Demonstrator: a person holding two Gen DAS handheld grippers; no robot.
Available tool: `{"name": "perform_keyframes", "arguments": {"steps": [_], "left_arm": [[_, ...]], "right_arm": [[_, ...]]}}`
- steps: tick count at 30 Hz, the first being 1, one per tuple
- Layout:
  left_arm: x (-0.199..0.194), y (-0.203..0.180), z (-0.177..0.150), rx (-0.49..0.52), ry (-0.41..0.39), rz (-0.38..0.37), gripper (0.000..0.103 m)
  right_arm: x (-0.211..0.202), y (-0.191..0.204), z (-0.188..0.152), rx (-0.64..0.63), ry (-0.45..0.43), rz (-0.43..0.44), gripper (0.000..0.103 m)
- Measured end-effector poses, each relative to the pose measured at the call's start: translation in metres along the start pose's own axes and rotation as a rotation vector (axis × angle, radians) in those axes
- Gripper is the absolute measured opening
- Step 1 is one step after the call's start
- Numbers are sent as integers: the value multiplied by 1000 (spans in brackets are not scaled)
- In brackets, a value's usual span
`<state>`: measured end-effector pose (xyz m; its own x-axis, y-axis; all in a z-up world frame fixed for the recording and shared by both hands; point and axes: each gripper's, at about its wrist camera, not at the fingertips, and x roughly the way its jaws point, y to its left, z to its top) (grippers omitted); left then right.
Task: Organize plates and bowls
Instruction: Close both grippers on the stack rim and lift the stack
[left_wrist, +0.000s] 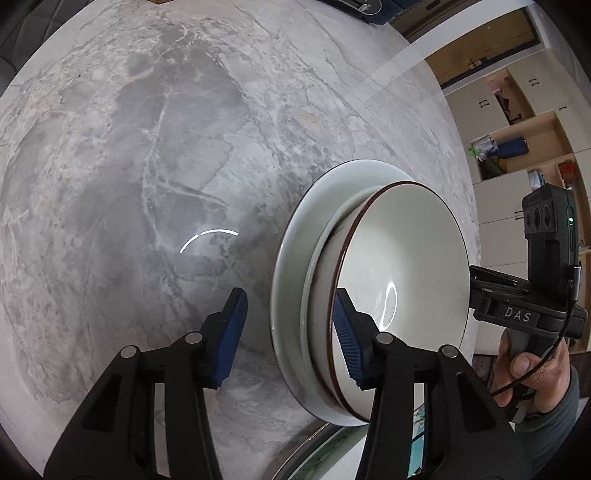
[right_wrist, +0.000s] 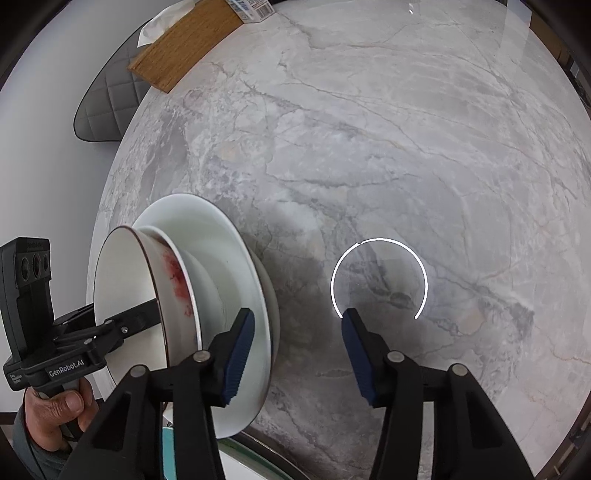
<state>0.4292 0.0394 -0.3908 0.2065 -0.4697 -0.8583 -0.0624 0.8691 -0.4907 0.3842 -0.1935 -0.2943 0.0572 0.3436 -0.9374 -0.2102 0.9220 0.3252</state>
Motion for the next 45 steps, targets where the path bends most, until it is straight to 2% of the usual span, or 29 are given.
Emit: {"name": "perform_keyframes", "arguments": {"steps": [4, 5, 6, 7, 9, 10, 17, 19, 20, 21, 25, 26, 27, 30, 33, 36, 40, 45], "left_arm": [[3, -5, 2, -1, 2, 6, 45], [3, -5, 3, -8, 1, 4, 45], [3, -2, 2, -13, 3, 0, 46], [4, -1, 2, -18, 1, 3, 47], [6, 2, 2, -29, 0, -5, 48], [6, 2, 2, -29, -1, -6, 48], [9, 1, 3, -12, 3, 22, 56], [11, 3, 5, -8, 5, 21, 58], [11, 3, 5, -3, 5, 24, 59], [12, 2, 6, 1, 7, 32, 62], [16, -2, 9, 31, 19, 44, 62], [17, -3, 10, 33, 25, 38, 62], [19, -4, 10, 34, 32, 28, 61], [26, -11, 10, 38, 41, -24, 51], [27, -15, 11, 33, 36, -17, 52], [27, -12, 11, 11, 36, -41, 51], [24, -9, 11, -2, 34, -46, 49], [16, -7, 8, -3, 24, -42, 49]], "right_arm": [[-3, -4, 2, 33, 13, 72, 45], [-7, -8, 1, 57, 5, 104, 49], [-12, -13, 0, 89, -2, 149, 62], [-18, -17, -2, 111, -15, 165, 65], [-29, -20, -5, 104, -47, 167, 80], [-33, -20, -6, 100, -57, 174, 83], [-29, 5, -6, 9, -20, 171, 86], [-22, 13, -6, -35, -3, 121, 86], [-15, 16, -5, -51, 10, 69, 85], [-11, 17, -4, -52, 14, 55, 81], [2, 15, 3, -15, 36, 98, 66], [4, 15, 4, -13, 48, 112, 57], [6, 17, 4, -11, 63, 129, 53], [8, 20, 6, -23, 73, 96, 48], [6, 15, 5, 7, 73, 97, 41], [5, 13, 5, 20, 71, 93, 38], [5, 8, 4, 59, 68, 114, 35], [0, 9, 4, 52, 66, 101, 33]]}}
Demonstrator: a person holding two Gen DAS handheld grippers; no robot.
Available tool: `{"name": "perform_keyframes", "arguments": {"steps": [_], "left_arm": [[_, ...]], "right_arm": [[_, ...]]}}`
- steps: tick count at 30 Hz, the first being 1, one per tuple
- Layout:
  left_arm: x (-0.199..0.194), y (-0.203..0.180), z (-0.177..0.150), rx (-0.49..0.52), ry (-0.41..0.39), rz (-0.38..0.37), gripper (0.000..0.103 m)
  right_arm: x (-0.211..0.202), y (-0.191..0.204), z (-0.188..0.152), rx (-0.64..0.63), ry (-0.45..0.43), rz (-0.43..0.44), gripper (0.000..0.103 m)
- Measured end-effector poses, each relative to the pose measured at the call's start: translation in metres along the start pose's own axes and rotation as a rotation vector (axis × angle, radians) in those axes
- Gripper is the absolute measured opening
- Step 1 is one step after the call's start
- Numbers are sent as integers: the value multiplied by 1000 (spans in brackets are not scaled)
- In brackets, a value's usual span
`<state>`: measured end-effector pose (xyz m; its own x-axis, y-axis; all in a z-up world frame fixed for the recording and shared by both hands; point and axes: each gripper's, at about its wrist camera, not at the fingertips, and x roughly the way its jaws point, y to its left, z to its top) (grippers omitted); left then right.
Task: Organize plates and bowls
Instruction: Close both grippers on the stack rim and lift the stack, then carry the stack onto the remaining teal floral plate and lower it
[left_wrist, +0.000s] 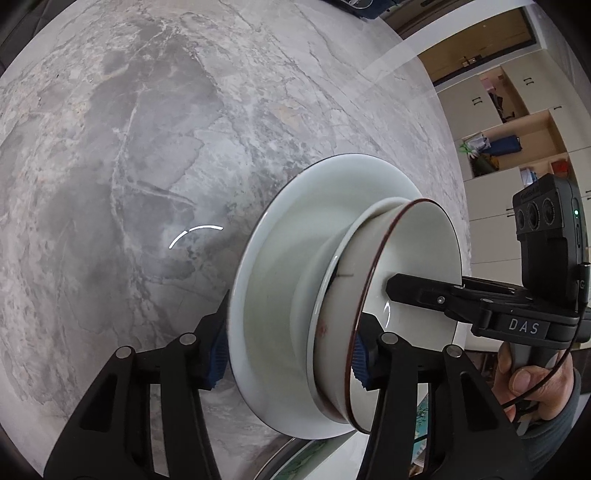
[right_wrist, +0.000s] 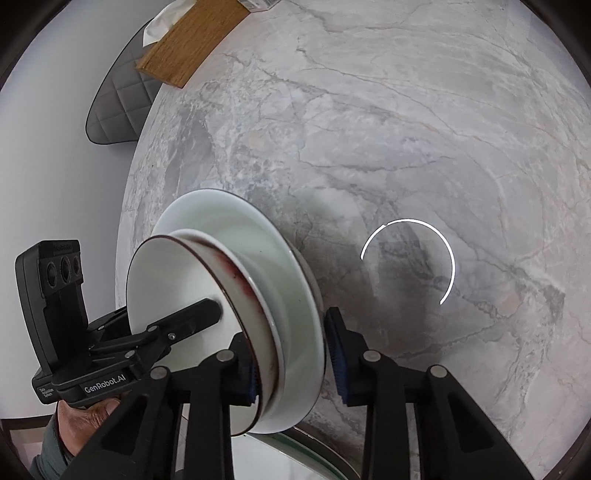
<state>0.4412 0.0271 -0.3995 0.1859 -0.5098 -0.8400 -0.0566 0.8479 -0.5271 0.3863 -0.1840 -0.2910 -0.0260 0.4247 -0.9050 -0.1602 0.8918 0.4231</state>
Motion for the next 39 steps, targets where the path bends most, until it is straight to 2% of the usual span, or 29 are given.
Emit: {"name": "perform_keyframes", "arguments": {"steps": [10, 26, 39], "left_arm": [[-11, 6, 4, -46, 10, -1, 49], [-25, 5, 5, -54, 21, -12, 49], [-54, -19, -1, -30, 4, -24, 49]], "right_arm": [[0, -2, 5, 30, 9, 0, 33], [-11, 2, 9, 46, 16, -12, 33], [-38, 16, 1, 34, 2, -19, 33]]}}
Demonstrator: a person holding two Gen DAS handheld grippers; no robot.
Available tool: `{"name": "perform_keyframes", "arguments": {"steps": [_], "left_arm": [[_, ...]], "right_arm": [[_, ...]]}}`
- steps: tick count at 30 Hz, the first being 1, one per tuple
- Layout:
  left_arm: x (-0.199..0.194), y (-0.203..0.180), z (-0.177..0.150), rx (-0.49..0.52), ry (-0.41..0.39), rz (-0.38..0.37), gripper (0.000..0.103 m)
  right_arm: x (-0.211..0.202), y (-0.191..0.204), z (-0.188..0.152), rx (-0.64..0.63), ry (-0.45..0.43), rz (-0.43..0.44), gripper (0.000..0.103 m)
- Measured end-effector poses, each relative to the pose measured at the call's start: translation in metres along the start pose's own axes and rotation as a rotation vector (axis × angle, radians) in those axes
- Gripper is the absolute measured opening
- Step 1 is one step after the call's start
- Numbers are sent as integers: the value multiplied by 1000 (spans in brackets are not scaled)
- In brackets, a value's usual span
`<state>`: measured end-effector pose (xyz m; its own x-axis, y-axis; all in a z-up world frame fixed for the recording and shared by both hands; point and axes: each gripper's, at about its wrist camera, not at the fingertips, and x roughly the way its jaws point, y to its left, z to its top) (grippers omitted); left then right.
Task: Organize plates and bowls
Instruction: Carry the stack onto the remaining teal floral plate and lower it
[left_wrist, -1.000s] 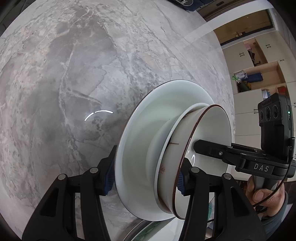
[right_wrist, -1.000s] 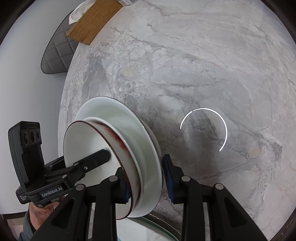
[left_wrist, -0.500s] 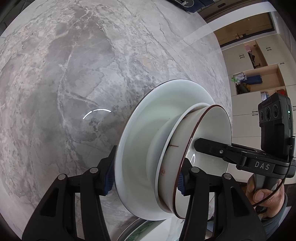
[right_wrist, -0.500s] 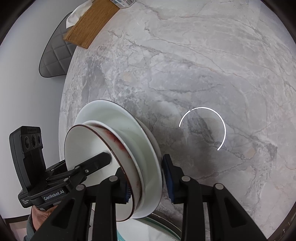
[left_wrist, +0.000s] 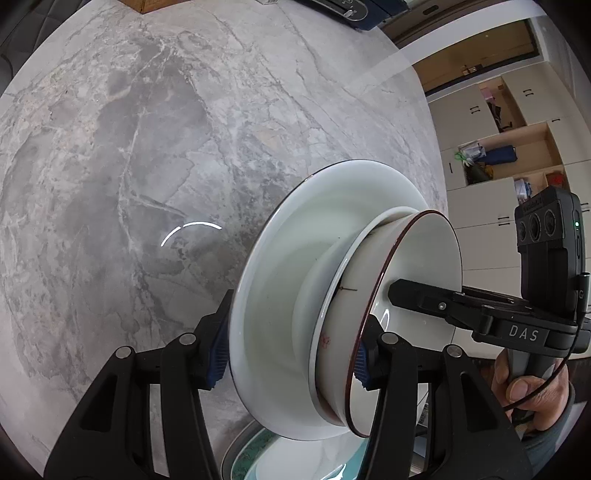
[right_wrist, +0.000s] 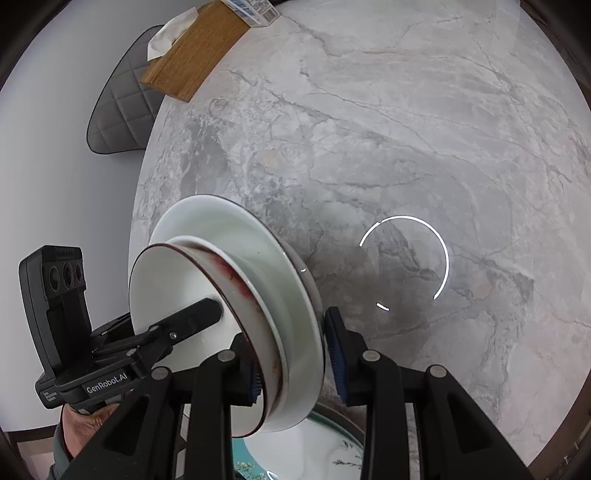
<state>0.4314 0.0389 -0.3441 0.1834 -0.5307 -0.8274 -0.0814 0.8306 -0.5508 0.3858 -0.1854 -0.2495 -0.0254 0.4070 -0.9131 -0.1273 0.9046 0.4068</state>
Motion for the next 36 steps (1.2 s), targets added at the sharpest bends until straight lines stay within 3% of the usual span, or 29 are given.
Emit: {"name": "perform_keyframes", "arguments": {"steps": [22, 36], "left_arm": [[-38, -30, -83, 90, 48, -37, 51], [-14, -35, -143, 126, 147, -29, 51]], "right_arm": [[-39, 14, -92, 52, -42, -28, 33], [-31, -15, -160, 152, -20, -24, 33]]}}
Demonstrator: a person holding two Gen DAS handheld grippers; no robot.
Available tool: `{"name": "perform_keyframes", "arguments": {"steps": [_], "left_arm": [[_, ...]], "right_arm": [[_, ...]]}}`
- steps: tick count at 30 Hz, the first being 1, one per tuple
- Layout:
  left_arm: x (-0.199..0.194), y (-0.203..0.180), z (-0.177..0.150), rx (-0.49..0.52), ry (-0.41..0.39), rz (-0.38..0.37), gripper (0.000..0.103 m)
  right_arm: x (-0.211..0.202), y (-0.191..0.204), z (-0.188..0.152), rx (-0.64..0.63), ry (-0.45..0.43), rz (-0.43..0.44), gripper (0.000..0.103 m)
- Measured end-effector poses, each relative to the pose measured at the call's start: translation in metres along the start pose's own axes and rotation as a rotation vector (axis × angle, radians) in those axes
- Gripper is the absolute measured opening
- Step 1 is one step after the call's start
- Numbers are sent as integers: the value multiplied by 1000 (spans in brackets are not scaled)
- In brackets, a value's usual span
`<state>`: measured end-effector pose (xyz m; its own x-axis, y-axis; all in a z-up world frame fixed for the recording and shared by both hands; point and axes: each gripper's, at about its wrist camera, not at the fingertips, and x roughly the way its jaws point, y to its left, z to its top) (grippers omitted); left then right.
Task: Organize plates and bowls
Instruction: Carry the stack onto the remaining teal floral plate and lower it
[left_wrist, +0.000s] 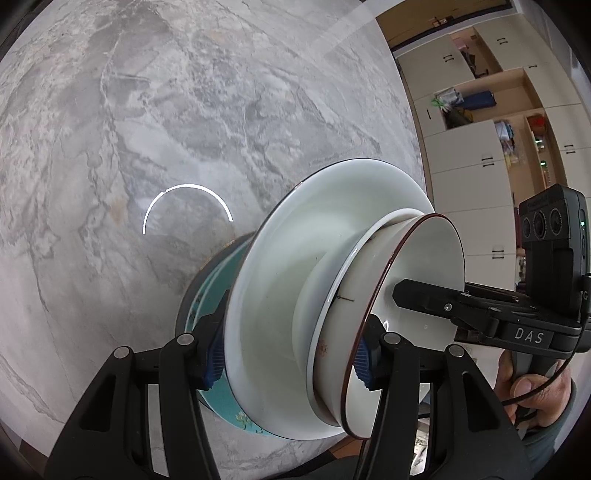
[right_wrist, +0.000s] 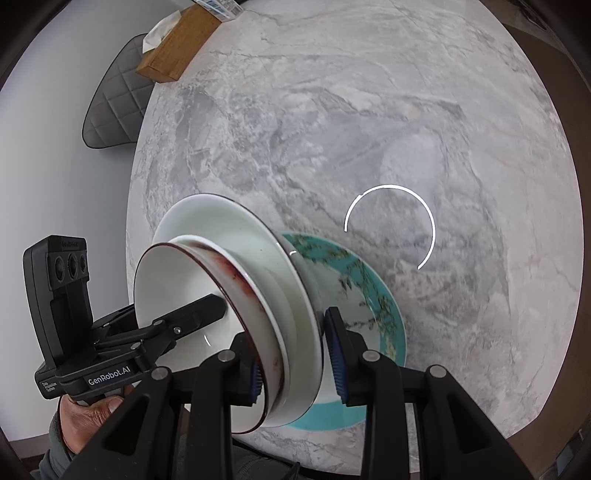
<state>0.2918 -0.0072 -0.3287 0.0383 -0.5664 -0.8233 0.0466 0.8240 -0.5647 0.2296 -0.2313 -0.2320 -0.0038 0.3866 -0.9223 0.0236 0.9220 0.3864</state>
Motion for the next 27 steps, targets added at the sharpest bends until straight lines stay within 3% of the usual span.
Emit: {"name": "perform_keyframes", "arguments": {"steps": [10, 27], "left_arm": [[19, -3, -27, 11, 45, 24, 52], [48, -3, -29, -4, 84, 38, 52]], "right_arm": [[13, -17, -28, 31, 35, 2, 33], [27, -43, -41, 67, 68, 10, 33]]}}
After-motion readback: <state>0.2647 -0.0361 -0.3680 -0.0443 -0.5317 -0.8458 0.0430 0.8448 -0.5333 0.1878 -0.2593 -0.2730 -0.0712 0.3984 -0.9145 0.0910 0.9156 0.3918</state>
